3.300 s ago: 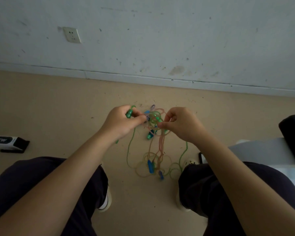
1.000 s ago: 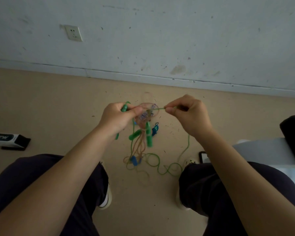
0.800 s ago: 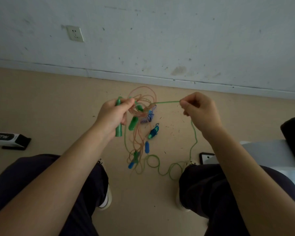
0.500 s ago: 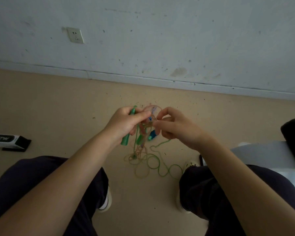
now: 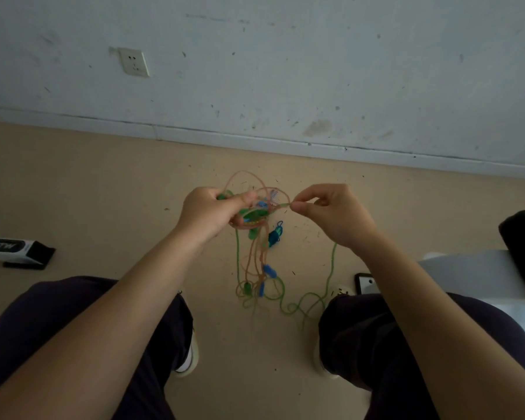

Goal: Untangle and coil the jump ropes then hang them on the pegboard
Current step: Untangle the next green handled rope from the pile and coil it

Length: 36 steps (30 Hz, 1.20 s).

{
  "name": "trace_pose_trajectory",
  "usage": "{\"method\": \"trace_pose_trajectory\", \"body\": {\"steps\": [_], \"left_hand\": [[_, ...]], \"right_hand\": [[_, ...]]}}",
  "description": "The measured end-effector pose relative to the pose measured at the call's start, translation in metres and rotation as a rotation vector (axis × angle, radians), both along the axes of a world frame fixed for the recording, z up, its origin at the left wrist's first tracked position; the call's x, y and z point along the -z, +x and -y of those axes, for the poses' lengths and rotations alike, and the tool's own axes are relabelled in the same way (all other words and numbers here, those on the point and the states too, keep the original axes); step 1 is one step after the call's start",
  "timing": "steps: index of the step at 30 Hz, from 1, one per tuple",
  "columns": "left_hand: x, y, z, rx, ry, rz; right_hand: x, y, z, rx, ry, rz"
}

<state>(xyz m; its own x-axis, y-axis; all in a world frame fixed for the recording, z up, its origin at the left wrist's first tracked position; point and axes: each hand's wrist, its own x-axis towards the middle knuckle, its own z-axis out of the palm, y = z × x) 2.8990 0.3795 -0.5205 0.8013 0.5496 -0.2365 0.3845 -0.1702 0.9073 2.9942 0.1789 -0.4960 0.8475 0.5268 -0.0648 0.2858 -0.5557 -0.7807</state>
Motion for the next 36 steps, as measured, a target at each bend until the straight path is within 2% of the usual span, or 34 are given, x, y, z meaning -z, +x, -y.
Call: {"method": "trace_pose_trajectory", "body": {"steps": [5,10,14,20,24,29,33,36], "left_hand": [[0.001,0.0,0.005,0.09,0.055,-0.035],[-0.018,-0.004,0.002,0.314,0.132,0.199],[-0.01,-0.005,0.011,0.533,0.18,0.019],[0.006,0.002,0.002,0.452,0.217,-0.011],[0.005,-0.001,0.008,0.56,0.096,-0.046],[-0.007,-0.002,0.014,0.534,-0.101,-0.059],[-0.006,0.0,0.01,0.468,-0.098,-0.035],[-0.005,-0.001,0.002,0.564,-0.288,-0.073]], "right_hand": [[0.008,-0.01,-0.007,-0.067,0.01,-0.003],[0.008,-0.014,-0.01,-0.165,-0.014,0.048],[0.009,-0.018,-0.013,-0.22,0.072,-0.022],[0.008,-0.012,-0.006,-0.093,0.219,-0.124],[0.008,-0.013,-0.006,-0.118,0.262,-0.206],[0.009,-0.016,-0.008,-0.252,0.175,-0.153],[0.008,-0.017,-0.01,-0.295,0.152,-0.137],[0.007,-0.015,-0.008,-0.27,0.141,-0.098]]}}
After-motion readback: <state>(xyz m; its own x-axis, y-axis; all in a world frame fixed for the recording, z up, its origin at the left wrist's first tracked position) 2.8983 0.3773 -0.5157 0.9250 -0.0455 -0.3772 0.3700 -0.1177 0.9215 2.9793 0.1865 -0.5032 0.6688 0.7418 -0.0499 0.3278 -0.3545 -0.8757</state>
